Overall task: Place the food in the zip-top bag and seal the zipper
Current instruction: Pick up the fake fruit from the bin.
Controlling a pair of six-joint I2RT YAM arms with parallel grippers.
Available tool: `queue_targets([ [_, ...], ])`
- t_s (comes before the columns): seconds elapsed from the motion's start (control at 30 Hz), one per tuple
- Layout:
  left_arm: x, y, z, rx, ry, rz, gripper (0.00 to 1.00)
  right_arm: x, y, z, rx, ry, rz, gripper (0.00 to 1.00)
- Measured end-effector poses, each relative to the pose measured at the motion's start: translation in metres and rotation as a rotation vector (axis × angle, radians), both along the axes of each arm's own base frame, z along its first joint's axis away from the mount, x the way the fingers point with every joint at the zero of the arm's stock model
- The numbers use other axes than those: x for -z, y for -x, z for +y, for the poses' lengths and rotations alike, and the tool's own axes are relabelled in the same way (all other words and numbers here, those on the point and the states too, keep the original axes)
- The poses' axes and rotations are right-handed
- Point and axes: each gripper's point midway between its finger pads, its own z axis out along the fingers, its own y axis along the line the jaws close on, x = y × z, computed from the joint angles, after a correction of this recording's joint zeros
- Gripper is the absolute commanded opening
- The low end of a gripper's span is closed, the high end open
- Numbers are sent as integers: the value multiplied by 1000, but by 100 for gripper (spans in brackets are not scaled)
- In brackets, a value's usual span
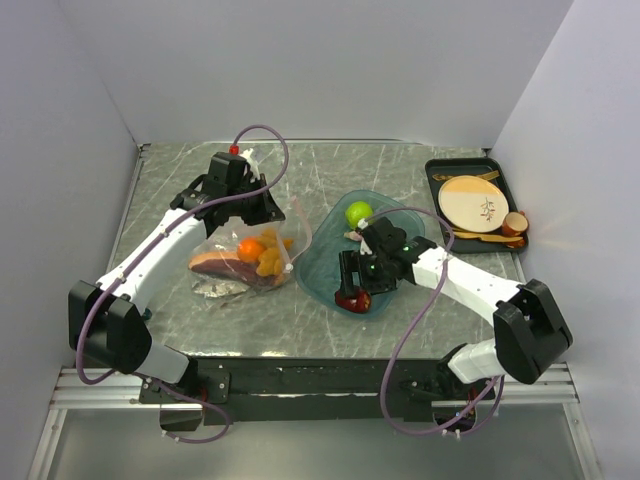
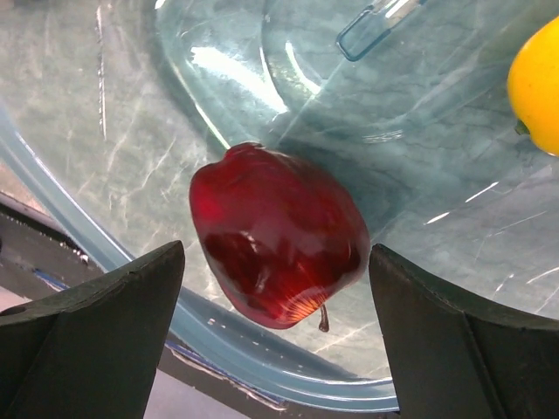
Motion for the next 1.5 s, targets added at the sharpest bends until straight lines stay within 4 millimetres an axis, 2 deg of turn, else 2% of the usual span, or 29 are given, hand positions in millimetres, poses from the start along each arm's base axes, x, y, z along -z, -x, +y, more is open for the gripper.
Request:
queue_targets([
  [0.27,0,0,0,-1,-1,0,1,-1,5,3,-34,-19,12,94],
  [0.53,0,0,0,-2,-2,-1,1,17,13,0,-70,17,66,91],
  [0.6,0,0,0,-2,-2,-1,1,19,13,-1,-72,23,72,88],
  [0.67,0,0,0,-2,-2,-1,1,19,14,-1,-75,25,73,74],
  [0.77,0,0,0,-2,-2,-1,1,19,13,-2,-74,27,70,59],
  [0.8,0,0,0,-2,-2,-1,1,19,13,-2,-74,28,69,59],
  [0.9,0,0,0,-2,-2,-1,1,19,11,-2,-72,32,63,49],
  [1.0,0,0,0,-2,-2,-1,1,18,9,-4,-66,44,52,46],
  [1.13,0,0,0,-2,-2,-1,1,8,1,-4,-55,41,8,46],
  [1.5,3,1,1,-4,-2,5,1,-45,-28,4,1,-30,-145,44],
])
